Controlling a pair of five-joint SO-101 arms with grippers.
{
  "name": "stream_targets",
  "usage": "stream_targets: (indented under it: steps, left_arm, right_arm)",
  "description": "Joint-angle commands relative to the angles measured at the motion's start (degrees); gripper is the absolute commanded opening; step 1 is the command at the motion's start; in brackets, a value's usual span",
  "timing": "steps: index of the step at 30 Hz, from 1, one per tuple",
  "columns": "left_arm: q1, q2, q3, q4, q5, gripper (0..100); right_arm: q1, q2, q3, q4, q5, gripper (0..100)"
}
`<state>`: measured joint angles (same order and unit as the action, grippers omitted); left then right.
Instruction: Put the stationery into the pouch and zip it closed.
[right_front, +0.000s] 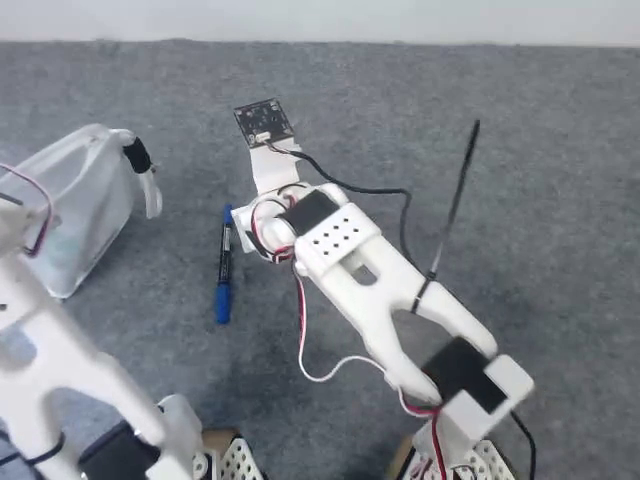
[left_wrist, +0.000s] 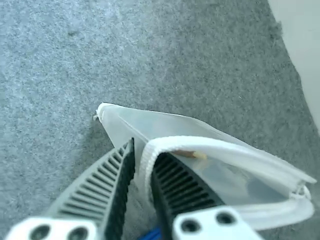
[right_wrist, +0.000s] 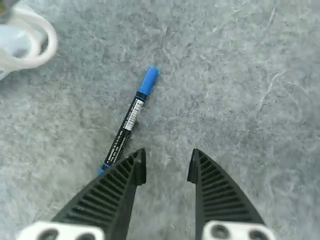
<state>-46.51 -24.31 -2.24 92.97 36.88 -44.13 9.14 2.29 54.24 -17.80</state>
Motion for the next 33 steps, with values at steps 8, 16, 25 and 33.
stream_targets:
  steps: [8,16,25,33]
  left_arm:
    - [-5.19,-0.79,-4.18,-1.85,4.13,1]
    - [-4.92,-0.79,-4.18,-1.67,4.13,1]
    - [-5.10,-0.79,-4.18,-1.85,4.13,1]
    - [-5.19,-0.79,-4.18,-1.76,4.13,1]
  right_arm:
    - [-4.00,4.53,-6.07,-0.13,1.05,13.8]
    - [-5.67,7.87,-7.21,-0.13,1.05,13.8]
    - [-6.46,10.15,-7.21,-5.32,0.70,13.8]
    - [-6.37,15.96,-12.22,-7.43,-1.76,13.8]
